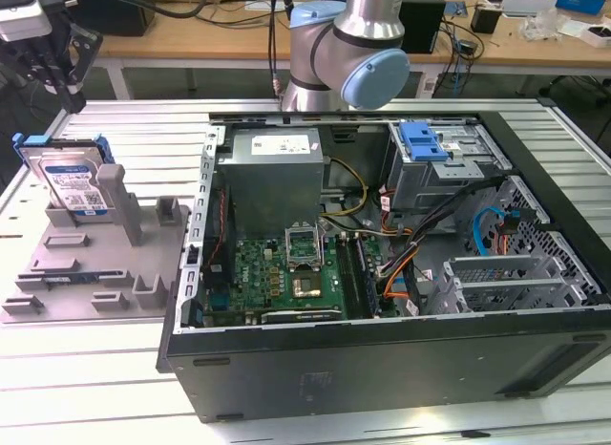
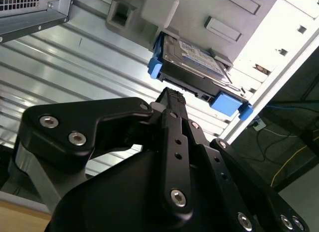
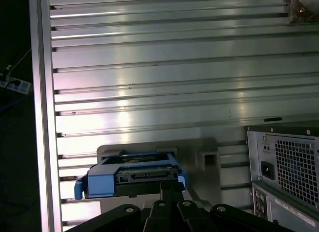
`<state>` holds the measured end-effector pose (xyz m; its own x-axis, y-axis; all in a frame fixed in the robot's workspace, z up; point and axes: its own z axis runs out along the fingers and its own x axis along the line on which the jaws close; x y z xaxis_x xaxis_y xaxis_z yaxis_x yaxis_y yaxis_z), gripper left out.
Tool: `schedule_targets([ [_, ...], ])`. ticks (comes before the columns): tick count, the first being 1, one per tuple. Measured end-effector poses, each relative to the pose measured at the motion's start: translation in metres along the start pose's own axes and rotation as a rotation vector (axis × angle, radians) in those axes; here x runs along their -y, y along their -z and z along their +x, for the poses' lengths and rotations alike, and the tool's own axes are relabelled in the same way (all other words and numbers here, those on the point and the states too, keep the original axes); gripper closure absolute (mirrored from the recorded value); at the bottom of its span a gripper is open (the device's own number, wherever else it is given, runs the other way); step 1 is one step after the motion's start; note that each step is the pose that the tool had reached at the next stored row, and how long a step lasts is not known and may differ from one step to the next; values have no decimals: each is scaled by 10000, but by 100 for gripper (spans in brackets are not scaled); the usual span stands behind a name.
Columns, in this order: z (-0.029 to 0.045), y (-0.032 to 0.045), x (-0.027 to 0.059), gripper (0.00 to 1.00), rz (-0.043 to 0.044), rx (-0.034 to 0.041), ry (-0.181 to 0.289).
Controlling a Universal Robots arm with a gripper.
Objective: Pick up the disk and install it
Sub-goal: 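Pick up the disk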
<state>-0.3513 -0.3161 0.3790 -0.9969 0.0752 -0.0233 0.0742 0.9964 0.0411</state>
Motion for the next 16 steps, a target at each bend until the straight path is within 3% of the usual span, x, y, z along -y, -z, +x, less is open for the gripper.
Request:
schedule_targets([
  [5,1,0,0,89,5,-6,2],
  [7,31,0,2,89,3,-42,124],
  [16,33,-21,3,89,-36,-174,2225],
])
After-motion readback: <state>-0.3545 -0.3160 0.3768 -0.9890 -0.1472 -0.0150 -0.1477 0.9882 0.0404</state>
